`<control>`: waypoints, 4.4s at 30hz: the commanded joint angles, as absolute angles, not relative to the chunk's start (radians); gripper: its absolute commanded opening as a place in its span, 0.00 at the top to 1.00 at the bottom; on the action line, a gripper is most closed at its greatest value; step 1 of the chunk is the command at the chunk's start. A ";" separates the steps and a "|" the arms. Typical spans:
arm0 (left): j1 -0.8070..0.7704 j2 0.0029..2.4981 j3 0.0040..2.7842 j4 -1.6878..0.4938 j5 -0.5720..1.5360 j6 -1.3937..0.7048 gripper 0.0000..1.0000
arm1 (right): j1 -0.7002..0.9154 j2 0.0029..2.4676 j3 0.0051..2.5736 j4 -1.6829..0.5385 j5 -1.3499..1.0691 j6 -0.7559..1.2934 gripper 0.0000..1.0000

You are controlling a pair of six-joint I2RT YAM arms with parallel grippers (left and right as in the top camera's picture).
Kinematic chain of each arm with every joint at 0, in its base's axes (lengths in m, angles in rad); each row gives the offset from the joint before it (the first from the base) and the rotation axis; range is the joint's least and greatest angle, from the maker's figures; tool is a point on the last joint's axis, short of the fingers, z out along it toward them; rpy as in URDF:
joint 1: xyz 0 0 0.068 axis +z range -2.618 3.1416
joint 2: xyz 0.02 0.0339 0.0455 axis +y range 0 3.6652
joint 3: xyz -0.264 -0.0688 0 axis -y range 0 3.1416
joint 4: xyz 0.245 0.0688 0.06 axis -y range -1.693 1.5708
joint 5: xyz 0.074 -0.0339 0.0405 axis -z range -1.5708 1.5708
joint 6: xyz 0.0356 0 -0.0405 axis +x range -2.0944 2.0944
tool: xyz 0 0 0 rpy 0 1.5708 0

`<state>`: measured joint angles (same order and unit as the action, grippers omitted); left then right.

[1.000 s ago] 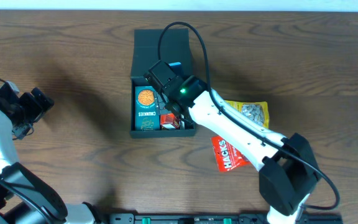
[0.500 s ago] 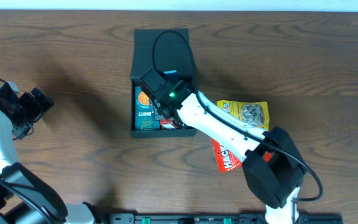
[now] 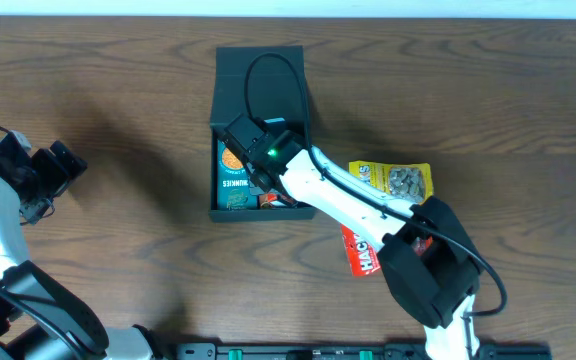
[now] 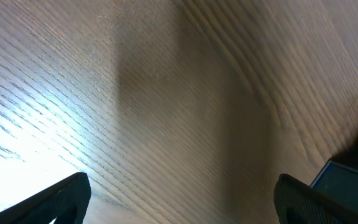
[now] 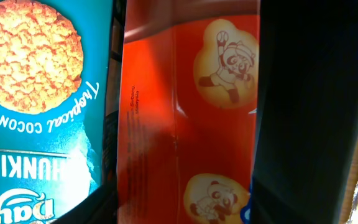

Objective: Pack container
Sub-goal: 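Lower the Hello Panda box upright, release it and press it down, then withdraw the right gripper and move it over the yellow Hacks bag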

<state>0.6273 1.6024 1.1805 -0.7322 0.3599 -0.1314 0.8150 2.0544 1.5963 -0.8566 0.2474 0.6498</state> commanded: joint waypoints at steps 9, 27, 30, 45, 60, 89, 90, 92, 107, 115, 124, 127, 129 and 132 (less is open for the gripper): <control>0.628 1.588 1.201 -0.731 0.386 -0.139 0.05 | 0.822 2.057 1.777 -0.944 0.258 0.633 0.60; 0.628 1.588 1.201 -0.733 0.387 -0.150 0.05 | 0.894 2.057 1.829 -0.891 0.118 0.682 0.55; 0.628 1.588 1.201 -0.732 0.387 -0.150 0.05 | 0.863 2.057 1.829 -0.895 0.100 0.688 0.55; 0.628 1.588 1.201 -0.721 0.386 -0.150 0.05 | 0.772 2.099 1.811 -0.982 0.179 0.579 0.98; 0.628 1.588 1.201 -0.720 0.386 -0.150 0.05 | 0.802 2.201 1.811 -0.993 0.121 0.559 0.98; 0.628 1.588 1.201 -0.719 0.385 -0.150 0.05 | 0.585 1.944 1.934 -1.203 0.340 0.370 0.99; 0.628 1.588 1.201 -0.718 0.385 -0.150 0.05 | 0.552 1.948 1.928 -1.212 0.336 0.364 0.99; 0.628 1.588 1.201 -0.717 0.385 -0.150 0.05 | 0.479 1.956 1.892 -1.219 0.325 0.339 0.98; 0.628 1.588 1.201 -0.717 0.385 -0.150 0.05 | 0.299 1.971 1.463 -1.100 0.244 0.189 0.10; 0.628 1.588 1.201 -0.722 0.385 -0.150 0.05 | 0.300 1.971 1.361 -0.976 0.243 0.189 0.14; 0.628 1.588 1.201 -0.722 0.385 -0.150 0.05 | 0.300 1.972 1.298 -0.900 0.234 0.185 0.59; 0.628 1.588 1.201 -0.722 0.385 -0.150 0.05 | 0.300 1.972 1.298 -0.897 0.231 0.185 0.74; 0.628 1.588 1.201 -0.722 0.385 -0.150 0.05 | 0.300 1.972 1.298 -0.894 0.231 0.185 0.86; 0.628 1.588 1.201 -0.722 0.385 -0.150 0.05 | 0.300 1.971 1.298 -0.892 0.231 0.186 0.96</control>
